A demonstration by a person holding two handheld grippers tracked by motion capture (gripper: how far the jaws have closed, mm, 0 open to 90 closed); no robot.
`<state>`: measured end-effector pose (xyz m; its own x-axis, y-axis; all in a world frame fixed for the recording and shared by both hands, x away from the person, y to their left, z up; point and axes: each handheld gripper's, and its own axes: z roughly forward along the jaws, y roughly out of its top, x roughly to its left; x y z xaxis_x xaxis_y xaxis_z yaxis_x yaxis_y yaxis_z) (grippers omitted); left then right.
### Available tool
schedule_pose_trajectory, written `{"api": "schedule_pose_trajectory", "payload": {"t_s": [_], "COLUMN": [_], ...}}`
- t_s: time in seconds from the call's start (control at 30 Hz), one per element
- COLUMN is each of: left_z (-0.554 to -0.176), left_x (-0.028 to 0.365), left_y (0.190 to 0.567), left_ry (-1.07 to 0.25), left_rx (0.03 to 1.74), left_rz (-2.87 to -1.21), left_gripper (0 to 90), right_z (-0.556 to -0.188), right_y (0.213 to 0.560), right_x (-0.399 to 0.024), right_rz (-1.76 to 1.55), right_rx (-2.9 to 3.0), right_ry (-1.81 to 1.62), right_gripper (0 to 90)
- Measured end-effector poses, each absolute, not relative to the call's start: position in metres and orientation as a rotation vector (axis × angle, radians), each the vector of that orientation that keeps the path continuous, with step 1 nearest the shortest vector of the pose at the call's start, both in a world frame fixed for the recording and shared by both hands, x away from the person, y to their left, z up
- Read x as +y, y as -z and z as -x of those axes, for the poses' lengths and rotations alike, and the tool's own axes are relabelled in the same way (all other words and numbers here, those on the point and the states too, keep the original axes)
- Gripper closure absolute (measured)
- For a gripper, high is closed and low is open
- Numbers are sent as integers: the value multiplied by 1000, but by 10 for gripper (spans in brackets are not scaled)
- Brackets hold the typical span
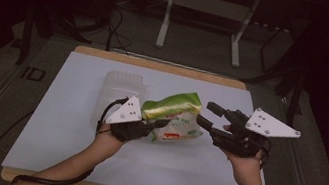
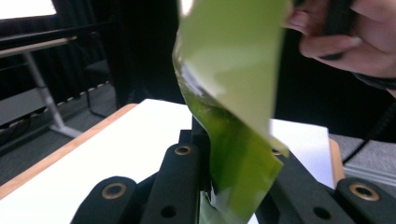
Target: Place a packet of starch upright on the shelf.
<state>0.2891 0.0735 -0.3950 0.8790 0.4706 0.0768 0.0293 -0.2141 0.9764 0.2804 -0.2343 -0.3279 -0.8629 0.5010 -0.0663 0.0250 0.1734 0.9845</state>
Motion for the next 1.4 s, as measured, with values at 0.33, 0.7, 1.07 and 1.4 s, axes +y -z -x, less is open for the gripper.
{"api": "schedule_pose_trajectory", "payload": {"t_s": [0.33,0.7,1.07,1.4], "left_z": [-311,-351,-409,-448], "left_x": [100,143,174,201], "left_y": [376,363,363,396], "left_ry": [-578,-675,-724,-636], "left_rx": [586,718,760,687], "left_rz": [-1747,-1737,-1754,-1847], "left_gripper": [838,838,838,837], "right_z": [-281,-283,-282,-287], "right_y": [345,368,379,387], "right_x": [-255,-270,-292,-305], "right_rz": [-604,-617,-650,-717], "right_rx": [2057,2091,2097,2086], "right_ry": [-1690,-1669,-1643,-1638], "right_gripper": [127,116,120,131]}}
